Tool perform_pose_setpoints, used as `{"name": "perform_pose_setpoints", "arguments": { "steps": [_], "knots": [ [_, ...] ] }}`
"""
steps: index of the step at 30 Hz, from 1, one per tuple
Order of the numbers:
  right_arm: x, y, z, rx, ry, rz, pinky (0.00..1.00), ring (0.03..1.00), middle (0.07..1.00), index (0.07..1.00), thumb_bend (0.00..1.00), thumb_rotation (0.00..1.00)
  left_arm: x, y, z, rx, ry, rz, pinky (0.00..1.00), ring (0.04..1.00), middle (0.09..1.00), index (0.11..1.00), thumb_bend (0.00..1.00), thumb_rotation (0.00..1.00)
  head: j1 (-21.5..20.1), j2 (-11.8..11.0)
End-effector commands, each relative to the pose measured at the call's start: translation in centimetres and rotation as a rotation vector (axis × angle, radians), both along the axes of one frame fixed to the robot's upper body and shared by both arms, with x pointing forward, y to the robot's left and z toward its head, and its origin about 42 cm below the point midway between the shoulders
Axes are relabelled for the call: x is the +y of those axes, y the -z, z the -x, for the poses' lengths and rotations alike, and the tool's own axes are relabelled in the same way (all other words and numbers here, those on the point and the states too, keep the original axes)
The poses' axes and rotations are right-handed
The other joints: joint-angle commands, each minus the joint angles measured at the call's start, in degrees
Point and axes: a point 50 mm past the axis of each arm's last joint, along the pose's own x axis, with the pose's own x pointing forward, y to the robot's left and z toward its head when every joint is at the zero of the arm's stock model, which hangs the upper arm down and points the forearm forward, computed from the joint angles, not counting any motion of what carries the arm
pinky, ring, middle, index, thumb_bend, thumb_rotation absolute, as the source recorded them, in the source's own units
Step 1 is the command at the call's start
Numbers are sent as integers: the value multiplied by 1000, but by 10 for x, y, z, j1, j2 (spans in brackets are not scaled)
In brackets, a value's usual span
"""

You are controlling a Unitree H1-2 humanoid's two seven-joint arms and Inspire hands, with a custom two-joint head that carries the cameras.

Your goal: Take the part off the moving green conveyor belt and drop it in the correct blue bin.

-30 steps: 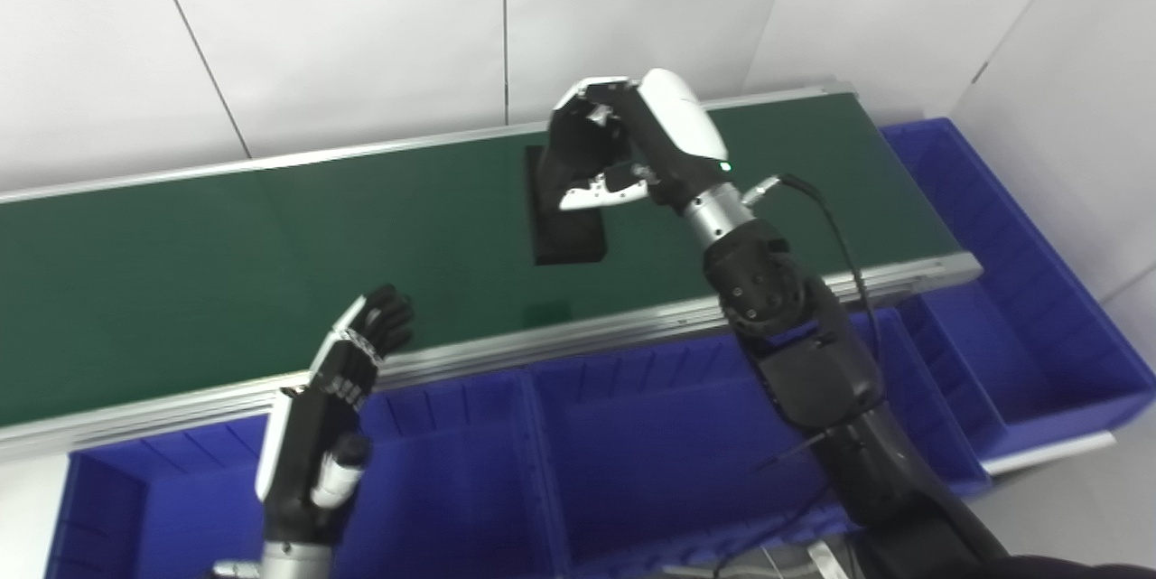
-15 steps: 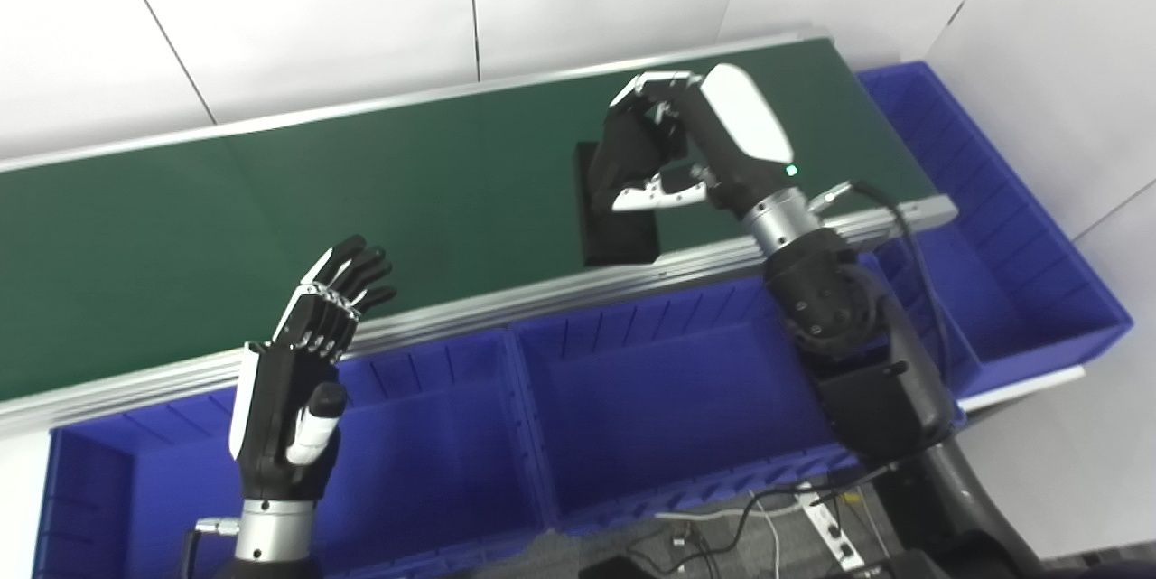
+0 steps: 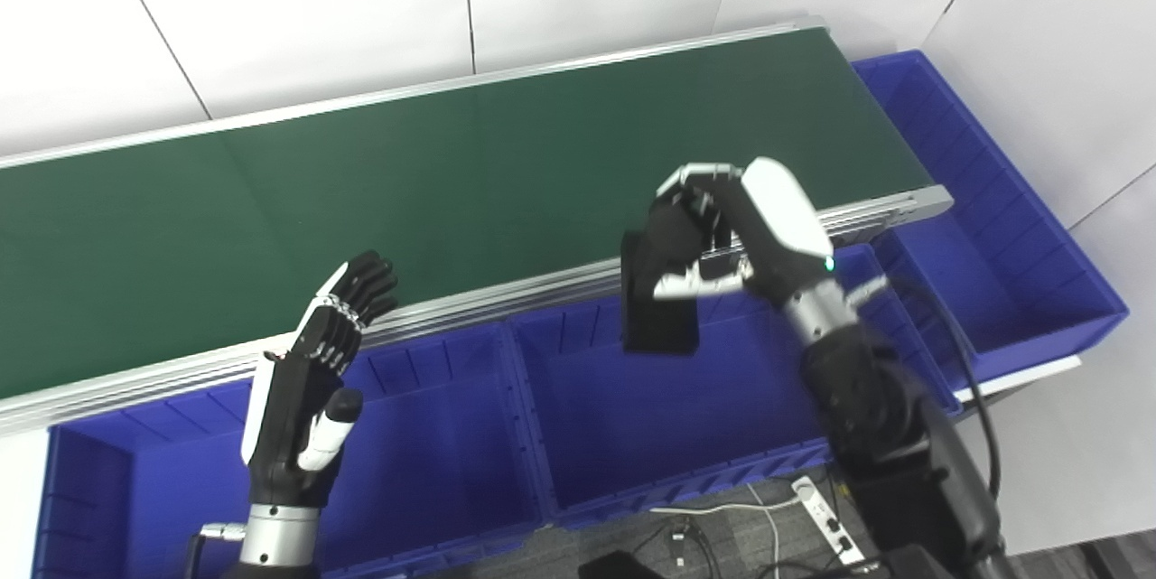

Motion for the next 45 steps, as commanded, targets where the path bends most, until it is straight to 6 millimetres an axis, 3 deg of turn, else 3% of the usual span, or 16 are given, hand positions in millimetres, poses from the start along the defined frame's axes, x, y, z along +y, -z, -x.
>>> {"name": "perform_pose_setpoints", "arguments": {
  "steps": [1, 15, 22, 27, 34, 38, 45],
  "knots": [
    [2, -3, 3, -66, -24, 38, 207, 268, 399, 517, 516, 0, -7, -3, -2, -43, 34, 1, 817, 857, 864, 880, 773, 851, -5, -2],
    [13, 53, 16, 30, -78, 111, 255, 327, 423, 523, 518, 1, -6, 29, 0, 64, 64, -47, 879, 884, 873, 887, 775, 873, -3, 4],
    [22, 73, 14, 49, -114, 151, 253, 324, 424, 521, 519, 0, -4, 26, 2, 56, 61, -51, 887, 889, 875, 892, 776, 876, 2, 6],
    [19, 80, 15, 56, -118, 148, 222, 287, 409, 520, 517, 0, -5, 23, 3, 42, 60, -48, 876, 886, 874, 892, 780, 875, 11, 9],
    [22, 98, 16, 71, -171, 183, 269, 345, 431, 524, 519, 0, -7, 23, 4, 44, 62, -49, 866, 884, 872, 887, 821, 883, 17, 8],
    [25, 111, 10, 38, -247, 299, 279, 356, 448, 519, 522, 0, -8, 22, 7, 42, 62, -40, 866, 881, 870, 889, 809, 874, 22, 8],
    [24, 112, 8, 31, -274, 358, 271, 343, 430, 528, 520, 4, -10, 21, 8, 41, 60, -37, 873, 882, 871, 888, 820, 877, 26, 8]
  ]
}}
